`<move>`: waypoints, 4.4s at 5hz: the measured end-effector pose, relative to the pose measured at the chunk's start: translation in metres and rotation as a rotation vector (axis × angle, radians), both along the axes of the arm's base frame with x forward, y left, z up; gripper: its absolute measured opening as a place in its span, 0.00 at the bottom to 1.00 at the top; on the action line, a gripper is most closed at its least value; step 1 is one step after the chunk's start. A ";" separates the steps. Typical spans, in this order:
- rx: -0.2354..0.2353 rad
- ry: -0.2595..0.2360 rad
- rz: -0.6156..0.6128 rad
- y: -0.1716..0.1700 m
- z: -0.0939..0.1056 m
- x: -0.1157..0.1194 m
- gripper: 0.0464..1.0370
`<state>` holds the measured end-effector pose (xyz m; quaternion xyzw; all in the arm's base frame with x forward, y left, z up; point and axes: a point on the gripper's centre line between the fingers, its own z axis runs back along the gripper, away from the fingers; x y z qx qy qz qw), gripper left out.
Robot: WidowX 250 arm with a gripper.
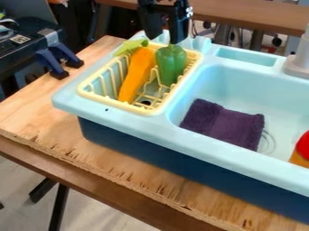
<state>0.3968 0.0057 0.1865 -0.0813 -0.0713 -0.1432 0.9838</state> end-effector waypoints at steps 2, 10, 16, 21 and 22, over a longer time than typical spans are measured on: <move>-0.007 0.005 -0.006 -0.004 -0.002 0.006 0.64; 0.035 -0.130 -0.069 -0.088 0.071 -0.026 0.04; -0.149 0.032 -0.362 -0.202 -0.031 -0.001 0.04; -0.128 -0.012 -0.378 -0.232 -0.014 -0.011 0.97; -0.058 -0.050 -0.347 -0.225 0.016 -0.023 0.97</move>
